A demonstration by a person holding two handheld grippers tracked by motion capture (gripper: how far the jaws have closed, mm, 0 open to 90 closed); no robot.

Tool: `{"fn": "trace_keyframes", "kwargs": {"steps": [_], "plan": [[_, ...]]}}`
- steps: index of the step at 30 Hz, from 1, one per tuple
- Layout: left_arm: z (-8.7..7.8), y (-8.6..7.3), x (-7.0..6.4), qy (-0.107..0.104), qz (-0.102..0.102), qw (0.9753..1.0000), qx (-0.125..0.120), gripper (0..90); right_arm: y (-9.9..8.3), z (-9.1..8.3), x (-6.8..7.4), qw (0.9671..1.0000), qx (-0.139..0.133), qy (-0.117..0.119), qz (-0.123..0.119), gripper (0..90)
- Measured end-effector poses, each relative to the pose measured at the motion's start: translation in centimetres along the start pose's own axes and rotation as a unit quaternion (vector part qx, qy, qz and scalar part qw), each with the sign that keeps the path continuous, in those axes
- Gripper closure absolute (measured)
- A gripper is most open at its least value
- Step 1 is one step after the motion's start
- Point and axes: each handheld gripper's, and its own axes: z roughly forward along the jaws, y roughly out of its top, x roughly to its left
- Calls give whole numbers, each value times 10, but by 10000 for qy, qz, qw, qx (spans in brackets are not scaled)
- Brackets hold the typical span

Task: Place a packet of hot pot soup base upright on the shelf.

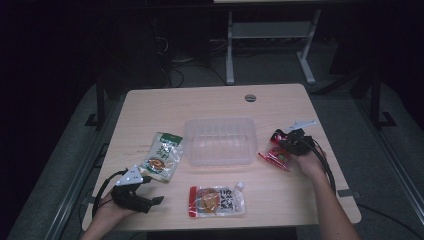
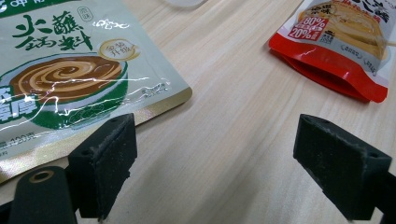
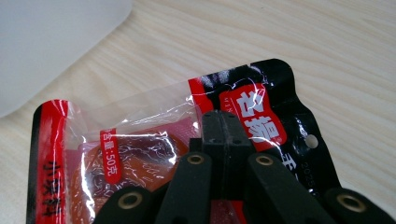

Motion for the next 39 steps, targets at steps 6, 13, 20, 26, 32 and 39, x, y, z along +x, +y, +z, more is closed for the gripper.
{"fn": "trace_keyframes", "kwargs": {"steps": [6, 13, 20, 26, 32, 39], "plan": [[-1, 0, 0, 6, -19, 10000, -13, 131, -2, -3, 7, 9998, 119, 51, -154, 898], [-1, 0, 0, 6, 3, 10000, -2, 131, -10, -11, 17, 9987, 153, 307, -375, 898], [-1, 0, 0, 15, -9, 10000, 11, 131, -16, -19, 31, 9966, 254, 516, -591, 898], [-1, 0, 0, 3, 39, 10000, 27, 131, -22, -24, 42, 9944, 306, 655, -768, 898], [-1, 0, -1, 9, 56, 10000, 77, 132, -31, -32, 53, 9921, 383, 821, -867, 899], [0, 1, -3, -8, 63, 10000, 70, 133, -42, -43, 68, 9889, 475, 936, -1049, 899]]}}
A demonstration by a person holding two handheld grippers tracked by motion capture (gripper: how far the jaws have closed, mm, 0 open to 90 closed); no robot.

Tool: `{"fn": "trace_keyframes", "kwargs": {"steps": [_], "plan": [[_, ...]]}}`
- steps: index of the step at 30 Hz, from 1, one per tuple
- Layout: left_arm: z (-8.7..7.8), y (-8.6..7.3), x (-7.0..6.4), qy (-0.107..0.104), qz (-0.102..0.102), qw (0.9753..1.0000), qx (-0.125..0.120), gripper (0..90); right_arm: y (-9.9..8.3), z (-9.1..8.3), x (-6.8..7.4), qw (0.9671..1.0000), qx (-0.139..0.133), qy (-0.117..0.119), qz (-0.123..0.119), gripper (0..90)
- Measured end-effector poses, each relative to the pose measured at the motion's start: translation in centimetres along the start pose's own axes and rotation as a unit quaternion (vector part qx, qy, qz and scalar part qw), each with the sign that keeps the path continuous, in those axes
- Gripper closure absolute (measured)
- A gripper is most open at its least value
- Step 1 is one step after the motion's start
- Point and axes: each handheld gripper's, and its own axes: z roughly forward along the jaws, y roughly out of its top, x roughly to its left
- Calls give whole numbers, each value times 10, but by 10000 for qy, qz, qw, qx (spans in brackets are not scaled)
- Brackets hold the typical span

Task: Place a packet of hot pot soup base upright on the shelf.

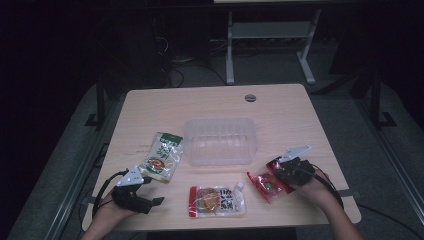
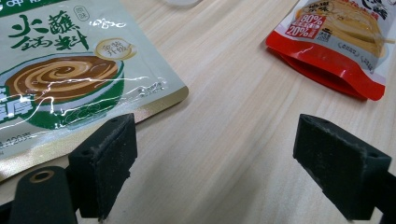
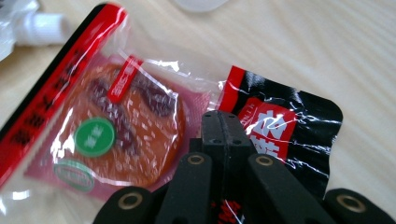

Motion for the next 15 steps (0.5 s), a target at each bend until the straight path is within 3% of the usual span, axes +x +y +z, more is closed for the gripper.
{"fn": "trace_keyframes", "kwargs": {"steps": [15], "plan": [[0, 2, -3, -44, 49, 10000, 59, 148, -16, -12, 23, 9998, 175, 77, -55, 898]]}}
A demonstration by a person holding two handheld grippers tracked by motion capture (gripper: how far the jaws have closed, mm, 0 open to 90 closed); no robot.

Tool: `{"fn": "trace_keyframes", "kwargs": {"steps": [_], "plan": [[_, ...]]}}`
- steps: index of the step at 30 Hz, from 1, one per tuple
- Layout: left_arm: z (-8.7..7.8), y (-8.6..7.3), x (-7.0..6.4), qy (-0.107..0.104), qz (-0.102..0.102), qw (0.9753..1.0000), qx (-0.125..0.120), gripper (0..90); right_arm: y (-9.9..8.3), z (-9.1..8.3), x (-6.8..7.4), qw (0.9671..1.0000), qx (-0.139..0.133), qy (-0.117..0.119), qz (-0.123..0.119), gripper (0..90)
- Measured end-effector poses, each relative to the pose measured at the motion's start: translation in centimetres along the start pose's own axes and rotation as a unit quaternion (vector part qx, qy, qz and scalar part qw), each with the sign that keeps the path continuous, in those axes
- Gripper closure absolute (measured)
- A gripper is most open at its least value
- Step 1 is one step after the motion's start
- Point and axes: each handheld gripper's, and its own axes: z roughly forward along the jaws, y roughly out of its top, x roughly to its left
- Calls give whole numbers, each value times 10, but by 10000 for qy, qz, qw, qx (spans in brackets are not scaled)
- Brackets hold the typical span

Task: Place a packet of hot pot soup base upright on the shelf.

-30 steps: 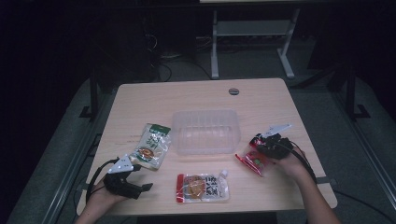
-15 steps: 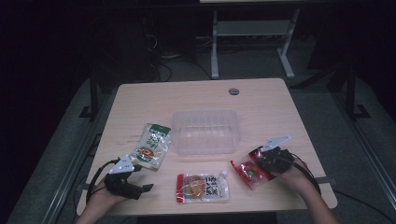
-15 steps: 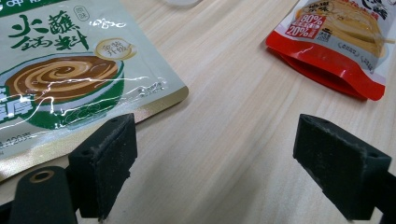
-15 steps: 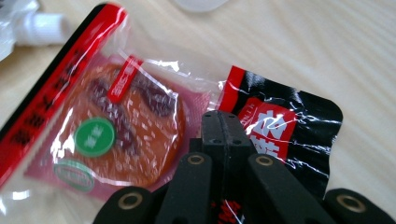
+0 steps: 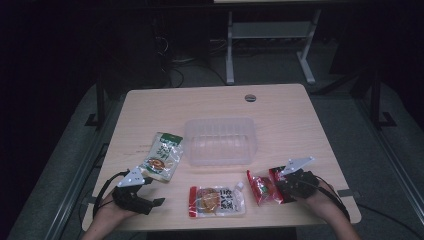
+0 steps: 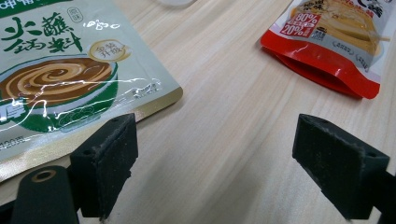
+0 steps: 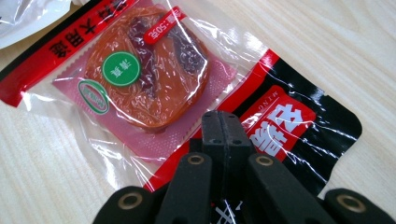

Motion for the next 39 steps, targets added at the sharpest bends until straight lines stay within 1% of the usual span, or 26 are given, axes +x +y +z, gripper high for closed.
{"fn": "trace_keyframes", "kwargs": {"steps": [1, 2, 3, 4, 7, 8, 9, 10, 11, 12, 13, 14, 15, 16, 18, 19, 20, 22, 24, 27, 29, 30, 34, 36, 37, 39], "plan": [[0, 1, -1, -5, -2, 10000, -2, 161, 1, 0, 0, 10000, 19, -5, -29, 898], [-1, 1, -1, 8, 59, 10000, 24, 165, 1, -1, 0, 10000, 4, -1, -26, 897], [-1, 3, -3, 1, 46, 10000, -21, 165, 0, -2, -1, 10000, -36, 12, 46, 892], [-1, 5, -4, -27, 85, 10000, -24, 171, 0, -4, -3, 9999, -75, 10, 85, 861], [-3, 13, -10, -233, 150, 9996, -111, 270, -1, -13, -6, 9991, -194, -55, 360, 781], [-3, 17, -13, -317, 199, 9992, -117, 336, -2, -14, -7, 9989, -209, -105, 405, 735], [-2, 21, -15, -397, 292, 9987, -132, 397, -4, -15, -7, 9986, -221, -129, 462, 695], [-1, 26, -18, -473, 324, 9983, -140, 438, -5, -16, -6, 9984, -222, -118, 506, 667], [2, 31, -21, -564, 313, 9978, -132, 471, -7, -18, -6, 9983, -250, -135, 511, 622], [5, 36, -23, -687, 296, 9972, -90, 519, -9, -20, -5, 9978, -257, -154, 584, 568], [8, 41, -26, -755, 357, 9965, -83, 562, -11, -22, -4, 9975, -284, -182, 620, 555], [11, 45, -29, -776, 407, 9961, -80, 613, -12, -24, -4, 9973, -310, -188, 637, 534], [14, 50, -32, -845, 436, 9954, -82, 655, -13, -27, -5, 9970, -381, -232, 633, 504], [17, 54, -34, -924, 444, 9947, -94, 703, -14, -29, -5, 9961, -454, -242, 711, 486], [23, 64, -39, -976, 555, 9936, -88, 779, -15, -32, -8, 9953, -547, -279, 748, 457], [27, 69, -41, -1023, 615, 9928, -94, 817, -15, -32, -8, 9948, -594, -298, 777, 444], [30, 74, -43, -1072, 661, 9920, -104, 851, -15, -32, -9, 9945, -566, -287, 836, 431], [37, 84, -44, -1210, 786, 9895, -75, 896, -17, -32, -11, 9943, -585, -299, 843, 417], [45, 93, -47, -1317, 883, 9873, -60, 897, -18, -32, -12, 9939, -566, -285, 900, 399], [58, 105, -55, -1352, 1061, 9851, -56, 897, -19, -31, -14, 9936, -587, -241, 931, 390], [67, 114, -60, -1441, 1162, 9827, -75, 897, -19, -31, -16, 9937, -574, -217, 937, 376], [72, 117, -62, -1482, 1148, 9822, -129, 897, -19, -30, -16, 9938, -570, -207, 932, 375], [90, 131, -69, -1628, 1271, 9782, -192, 897, -20, -29, -19, 9935, -543, -224, 974, 364], [100, 136, -73, -1666, 1308, 9770, -237, 897, -20, -29, -19, 9935, -529, -221, 988, 362], [105, 138, -75, -1715, 1302, 9762, -247, 897, -20, -29, -19, 9932, -554, -227, 998, 360], [114, 143, -79, -1739, 1375, 9749, -216, 898, -20, -29, -20, 9932, -550, -246, 994, 356]]}}
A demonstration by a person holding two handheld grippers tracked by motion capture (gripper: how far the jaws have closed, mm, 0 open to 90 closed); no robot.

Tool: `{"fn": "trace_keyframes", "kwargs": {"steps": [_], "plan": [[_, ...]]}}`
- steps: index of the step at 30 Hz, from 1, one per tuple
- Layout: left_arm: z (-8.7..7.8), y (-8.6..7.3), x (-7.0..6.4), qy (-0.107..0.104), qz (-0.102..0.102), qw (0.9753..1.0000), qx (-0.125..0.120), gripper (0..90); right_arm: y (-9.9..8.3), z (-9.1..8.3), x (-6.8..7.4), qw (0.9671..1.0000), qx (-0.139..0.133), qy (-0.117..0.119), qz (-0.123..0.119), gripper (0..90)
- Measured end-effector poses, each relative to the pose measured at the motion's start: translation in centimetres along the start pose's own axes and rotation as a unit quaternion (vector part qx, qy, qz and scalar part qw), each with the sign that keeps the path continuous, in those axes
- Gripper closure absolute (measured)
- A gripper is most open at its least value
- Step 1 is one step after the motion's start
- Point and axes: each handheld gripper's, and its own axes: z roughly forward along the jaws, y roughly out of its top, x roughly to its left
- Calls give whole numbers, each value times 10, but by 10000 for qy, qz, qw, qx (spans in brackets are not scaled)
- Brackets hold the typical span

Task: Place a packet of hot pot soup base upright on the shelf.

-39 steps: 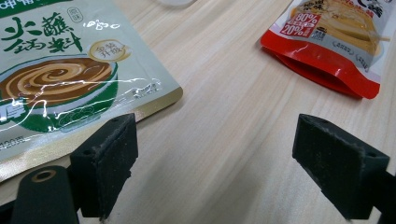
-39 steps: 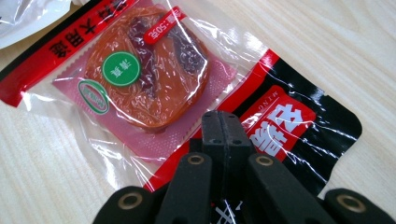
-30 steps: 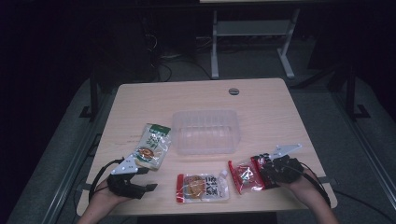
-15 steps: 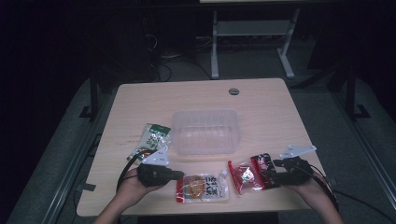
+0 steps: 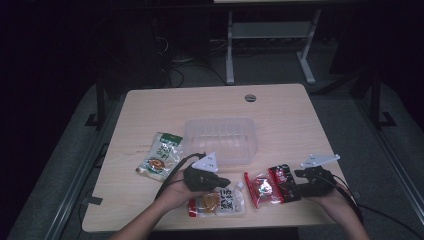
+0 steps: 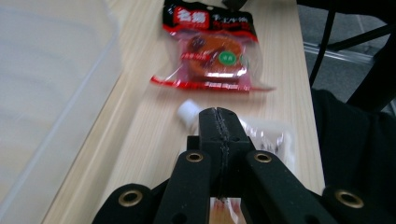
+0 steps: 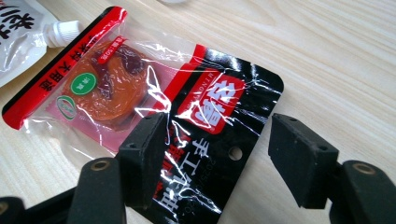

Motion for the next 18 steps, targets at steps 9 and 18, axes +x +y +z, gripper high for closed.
{"fn": "trace_keyframes", "kwargs": {"steps": [9, 18], "plan": [[42, 22, -1, -161, 146, 9997, 115, 898, -2, -1, -3, 10000, -58, -15, 69, 348], [64, 24, -2, -113, 185, 9994, 272, 898, -3, -3, -5, 9999, -90, -62, 82, 347]]}}
